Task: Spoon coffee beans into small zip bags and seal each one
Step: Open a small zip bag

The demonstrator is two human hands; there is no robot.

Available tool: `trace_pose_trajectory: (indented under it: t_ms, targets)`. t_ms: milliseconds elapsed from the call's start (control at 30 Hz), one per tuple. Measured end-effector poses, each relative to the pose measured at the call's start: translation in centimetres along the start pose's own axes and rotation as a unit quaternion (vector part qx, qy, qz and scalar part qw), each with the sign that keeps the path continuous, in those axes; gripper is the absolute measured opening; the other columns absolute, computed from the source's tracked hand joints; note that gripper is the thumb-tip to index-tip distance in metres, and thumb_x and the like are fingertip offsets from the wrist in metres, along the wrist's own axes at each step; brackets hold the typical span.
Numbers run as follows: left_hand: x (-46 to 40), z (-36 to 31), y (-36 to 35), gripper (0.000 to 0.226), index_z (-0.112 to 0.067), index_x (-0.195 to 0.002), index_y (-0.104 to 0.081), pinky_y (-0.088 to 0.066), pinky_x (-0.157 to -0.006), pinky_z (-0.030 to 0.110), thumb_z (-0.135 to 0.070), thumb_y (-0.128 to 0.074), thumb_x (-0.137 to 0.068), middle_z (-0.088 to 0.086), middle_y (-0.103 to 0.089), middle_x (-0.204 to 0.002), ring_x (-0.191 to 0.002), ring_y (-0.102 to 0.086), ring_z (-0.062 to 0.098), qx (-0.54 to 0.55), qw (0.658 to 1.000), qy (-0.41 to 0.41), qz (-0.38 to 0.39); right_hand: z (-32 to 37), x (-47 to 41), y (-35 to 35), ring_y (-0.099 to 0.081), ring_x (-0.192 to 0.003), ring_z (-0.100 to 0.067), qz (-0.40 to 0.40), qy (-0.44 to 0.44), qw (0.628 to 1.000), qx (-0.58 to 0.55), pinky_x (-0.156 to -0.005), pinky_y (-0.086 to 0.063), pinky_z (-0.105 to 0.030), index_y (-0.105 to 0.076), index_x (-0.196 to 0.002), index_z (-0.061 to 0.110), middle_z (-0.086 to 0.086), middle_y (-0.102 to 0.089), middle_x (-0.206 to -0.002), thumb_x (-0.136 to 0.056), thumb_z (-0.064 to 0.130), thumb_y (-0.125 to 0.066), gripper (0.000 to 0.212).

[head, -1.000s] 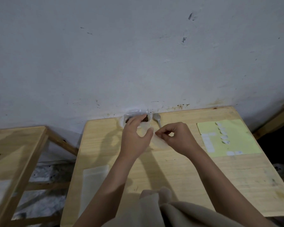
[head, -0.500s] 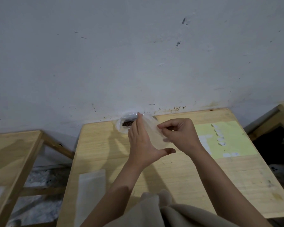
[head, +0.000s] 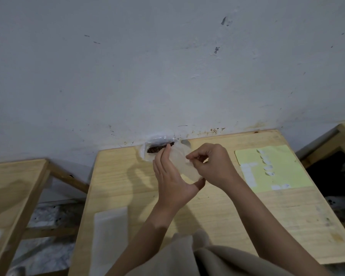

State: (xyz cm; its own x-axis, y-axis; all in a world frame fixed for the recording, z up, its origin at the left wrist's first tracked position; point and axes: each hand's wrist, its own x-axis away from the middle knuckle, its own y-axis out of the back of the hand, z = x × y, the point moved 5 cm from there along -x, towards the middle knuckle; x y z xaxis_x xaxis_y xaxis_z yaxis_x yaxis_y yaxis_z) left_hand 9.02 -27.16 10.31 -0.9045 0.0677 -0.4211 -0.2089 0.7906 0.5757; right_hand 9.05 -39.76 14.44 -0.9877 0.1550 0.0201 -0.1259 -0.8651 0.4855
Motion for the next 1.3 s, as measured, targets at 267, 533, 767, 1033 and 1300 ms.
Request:
trace_pose_trajectory:
  t_ms: [267, 533, 767, 1033, 1300]
  targets:
    - [0.2, 0.1, 0.0, 0.116, -0.013, -0.143, -0.016, -0.034, -0.107, 0.05, -0.049, -0.078, -0.051, -0.009, -0.018, -0.136, -0.134, -0.024, 0.017, 0.006, 1.0, -0.004, -0.007, -0.3, -0.2, -0.8, -0.055, -0.048, 0.001, 0.059, -0.055, 0.997, 0.011, -0.05, -0.042, -0.012, -0.072, -0.07, 0.018, 0.004, -0.07, -0.075, -0.07, 0.016, -0.081, 0.009]
    - [0.4, 0.6, -0.1, 0.118, -0.01, -0.143, -0.016, -0.035, -0.107, 0.051, -0.054, -0.075, -0.051, 0.0, -0.02, -0.139, -0.135, -0.026, 0.02, -0.004, 1.0, -0.006, 0.01, -0.3, -0.3, -1.3, -0.056, -0.048, 0.006, 0.075, -0.075, 0.994, -0.003, -0.053, -0.042, -0.009, -0.074, -0.072, 0.012, 0.007, -0.065, -0.06, -0.068, 0.008, -0.081, 0.009]
    - [0.6, 1.9, 0.3, 0.112, -0.007, -0.138, -0.028, -0.038, -0.103, 0.049, -0.056, -0.079, -0.051, -0.002, -0.028, -0.137, -0.129, -0.036, 0.022, -0.025, 0.999, -0.019, 0.002, 0.0, -0.2, -0.9, -0.053, -0.051, -0.001, 0.118, -0.093, 0.988, 0.02, -0.048, -0.041, -0.016, -0.07, -0.071, 0.013, 0.001, -0.067, -0.069, -0.053, 0.016, -0.09, 0.027]
    - [1.3, 4.8, -0.1, 0.111, -0.019, -0.137, -0.023, -0.032, -0.102, 0.043, -0.046, -0.076, -0.043, -0.002, -0.029, -0.125, -0.119, -0.031, 0.021, -0.114, 0.992, 0.032, 0.047, 0.4, -0.6, 0.0, -0.059, -0.069, -0.002, 0.103, -0.084, 0.988, 0.078, -0.061, -0.045, -0.016, -0.071, -0.092, 0.011, 0.008, -0.066, -0.078, -0.056, 0.024, -0.089, 0.043]
    - [1.9, 5.8, -1.1, 0.124, -0.016, -0.141, -0.018, -0.026, -0.109, 0.048, -0.079, -0.064, -0.046, 0.005, -0.033, -0.135, -0.128, -0.027, 0.022, -0.145, 0.981, 0.068, 0.108, -0.2, -1.0, -0.7, -0.059, -0.078, -0.01, 0.124, -0.081, 0.981, 0.126, -0.069, -0.044, -0.022, -0.068, -0.1, 0.007, 0.001, -0.066, -0.09, -0.06, 0.027, -0.087, 0.049]
